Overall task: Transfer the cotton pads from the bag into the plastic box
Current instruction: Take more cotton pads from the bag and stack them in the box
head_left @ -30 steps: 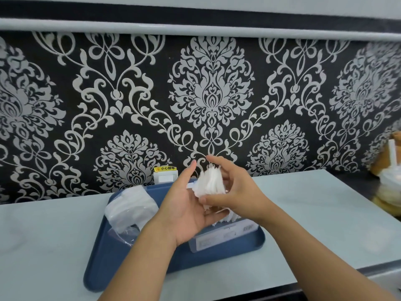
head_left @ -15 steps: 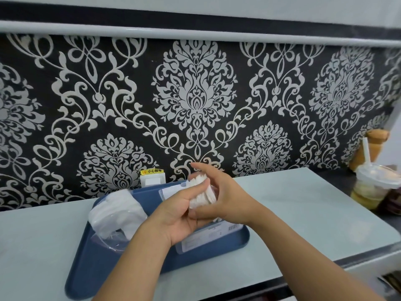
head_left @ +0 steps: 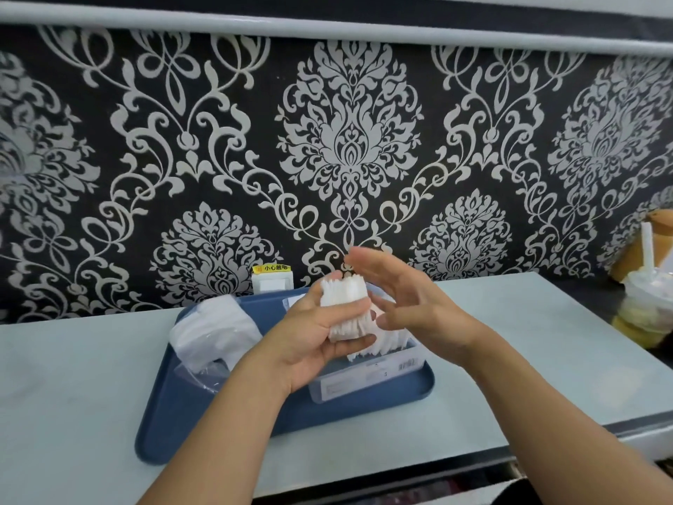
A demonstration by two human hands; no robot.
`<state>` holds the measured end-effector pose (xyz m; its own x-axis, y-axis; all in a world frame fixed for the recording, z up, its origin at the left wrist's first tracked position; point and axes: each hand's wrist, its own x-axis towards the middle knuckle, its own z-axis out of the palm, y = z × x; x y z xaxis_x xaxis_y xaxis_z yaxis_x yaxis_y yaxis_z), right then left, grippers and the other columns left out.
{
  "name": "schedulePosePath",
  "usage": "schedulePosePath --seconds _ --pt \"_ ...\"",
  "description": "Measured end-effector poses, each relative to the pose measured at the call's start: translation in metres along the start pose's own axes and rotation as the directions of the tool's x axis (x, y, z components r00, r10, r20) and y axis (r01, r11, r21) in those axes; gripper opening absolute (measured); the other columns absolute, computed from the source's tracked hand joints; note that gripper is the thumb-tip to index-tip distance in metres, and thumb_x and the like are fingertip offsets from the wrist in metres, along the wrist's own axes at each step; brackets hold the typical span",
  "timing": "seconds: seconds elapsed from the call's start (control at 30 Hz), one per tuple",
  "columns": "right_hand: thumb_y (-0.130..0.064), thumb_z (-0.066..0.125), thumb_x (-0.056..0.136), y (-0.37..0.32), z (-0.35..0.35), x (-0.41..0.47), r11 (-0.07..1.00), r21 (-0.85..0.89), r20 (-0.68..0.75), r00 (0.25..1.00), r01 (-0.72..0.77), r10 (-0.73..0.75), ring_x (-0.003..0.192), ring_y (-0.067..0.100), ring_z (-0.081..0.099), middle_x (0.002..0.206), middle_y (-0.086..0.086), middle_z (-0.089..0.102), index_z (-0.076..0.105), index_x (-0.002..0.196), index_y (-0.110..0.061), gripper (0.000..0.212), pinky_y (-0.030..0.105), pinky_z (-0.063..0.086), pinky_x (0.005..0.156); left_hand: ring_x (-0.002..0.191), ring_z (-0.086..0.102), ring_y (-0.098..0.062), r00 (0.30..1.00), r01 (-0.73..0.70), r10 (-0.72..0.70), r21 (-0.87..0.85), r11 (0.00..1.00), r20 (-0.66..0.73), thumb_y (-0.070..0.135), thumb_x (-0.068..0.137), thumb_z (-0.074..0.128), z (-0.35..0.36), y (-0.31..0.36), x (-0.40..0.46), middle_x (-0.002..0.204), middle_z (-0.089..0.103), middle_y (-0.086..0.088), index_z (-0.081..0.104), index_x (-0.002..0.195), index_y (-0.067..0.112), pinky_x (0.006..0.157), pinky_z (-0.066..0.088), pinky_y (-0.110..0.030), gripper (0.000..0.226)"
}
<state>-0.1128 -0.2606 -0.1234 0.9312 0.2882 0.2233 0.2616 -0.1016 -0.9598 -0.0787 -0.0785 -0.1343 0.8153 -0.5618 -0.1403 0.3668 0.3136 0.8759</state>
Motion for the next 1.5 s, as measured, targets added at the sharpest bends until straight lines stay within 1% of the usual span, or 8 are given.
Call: schedulePosePath --seconds 0.3,0.5,0.83,0.97,1.07,1.23,1.37,1.5 --pt "0.002 0.063 0.094 0.008 0.003 0.003 0.996 -0.068 -0.078 0.995 0.058 -0.063 0.124 0.023 0.061 0.128 0.006 0.069 0.064 0.13 -0.009 0.038 0.037 0.048 0.105 0.099 0.073 -0.028 0.997 -0.007 0.012 0.057 0.998 -0.082 0.028 0.085 0.074 0.005 -0.001 0.003 0.114 0.074 -0.013 0.064 0.127 0.021 0.08 0.062 -0.047 0.044" --pt "0.001 0.088 0.071 0.011 0.008 0.002 0.979 -0.201 0.004 1.0 0.026 -0.025 0.118 0.025 0.062 0.129 0.007 0.065 0.054 0.14 -0.02 0.08 0.037 0.052 0.103 0.105 0.072 -0.033 0.997 0.039 -0.034 0.066 0.997 -0.075 0.039 0.094 0.065 0.006 0.001 -0.001 0.116 0.073 -0.018 0.063 0.128 0.01 0.08 0.061 -0.044 0.044" --pt "-0.005 0.092 0.068 0.011 0.018 0.009 0.979 -0.198 -0.069 0.996 0.04 -0.055 0.105 0.025 0.069 0.114 0.001 0.071 0.063 0.129 -0.021 0.069 0.04 0.06 0.087 0.106 0.07 -0.034 0.998 0.065 -0.064 0.034 0.997 -0.016 0.035 0.085 0.071 0.005 0.002 -0.002 0.116 0.071 -0.021 0.063 0.127 0.007 0.086 0.061 -0.049 0.051" --pt "-0.001 0.092 0.065 0.008 0.016 0.007 0.974 -0.221 0.013 0.999 0.048 -0.046 0.129 0.009 0.055 0.144 -0.009 0.054 0.044 0.148 -0.03 0.1 0.03 0.053 0.098 0.09 0.071 -0.025 0.997 0.059 -0.062 0.072 0.996 0.035 0.018 0.088 0.071 0.0 0.002 -0.001 0.111 0.073 -0.016 0.061 0.131 0.004 0.069 0.062 -0.035 0.046" --pt "0.003 0.067 0.074 0.003 0.007 0.007 1.0 -0.009 0.091 0.996 0.004 -0.003 0.141 0.011 0.043 0.149 -0.002 0.051 0.043 0.149 -0.019 0.081 0.035 0.042 0.112 0.075 0.066 -0.021 0.989 0.108 -0.119 0.116 0.987 0.09 0.016 0.076 0.072 -0.004 0.004 -0.004 0.094 0.07 -0.013 0.063 0.121 0.005 0.061 0.056 -0.033 0.048" --pt "0.011 0.062 0.082 0.004 0.011 0.008 0.996 0.0 0.145 0.986 -0.086 0.085 0.092 0.015 0.066 0.121 0.011 0.067 0.05 0.144 -0.015 0.067 0.028 0.054 0.076 0.066 0.056 -0.024 0.952 0.212 -0.213 0.029 0.977 0.218 0.012 0.07 0.066 -0.005 0.004 -0.004 0.09 0.059 -0.014 0.066 0.107 0.009 0.053 0.047 -0.029 0.037" --pt "0.015 0.066 0.085 0.009 0.013 0.013 0.997 0.05 -0.03 0.997 -0.064 0.066 0.096 0.019 0.066 0.114 0.012 0.068 0.061 0.133 -0.01 0.054 0.031 0.057 0.078 0.071 0.059 -0.031 0.963 0.221 -0.212 -0.037 0.975 0.166 0.036 0.081 0.064 -0.006 0.007 0.001 0.092 0.063 -0.016 0.068 0.112 0.004 0.06 0.052 -0.033 0.045" --pt "0.009 0.063 0.087 0.011 0.012 0.021 0.983 0.163 -0.264 0.957 -0.078 0.12 0.092 0.021 0.066 0.108 0.016 0.066 0.062 0.131 -0.017 0.051 0.029 0.056 0.077 0.089 0.068 -0.032 0.987 0.087 -0.071 0.102 0.991 -0.147 0.059 0.087 0.059 -0.006 0.002 0.007 0.105 0.069 -0.018 0.068 0.122 0.008 0.087 0.057 -0.046 0.063"
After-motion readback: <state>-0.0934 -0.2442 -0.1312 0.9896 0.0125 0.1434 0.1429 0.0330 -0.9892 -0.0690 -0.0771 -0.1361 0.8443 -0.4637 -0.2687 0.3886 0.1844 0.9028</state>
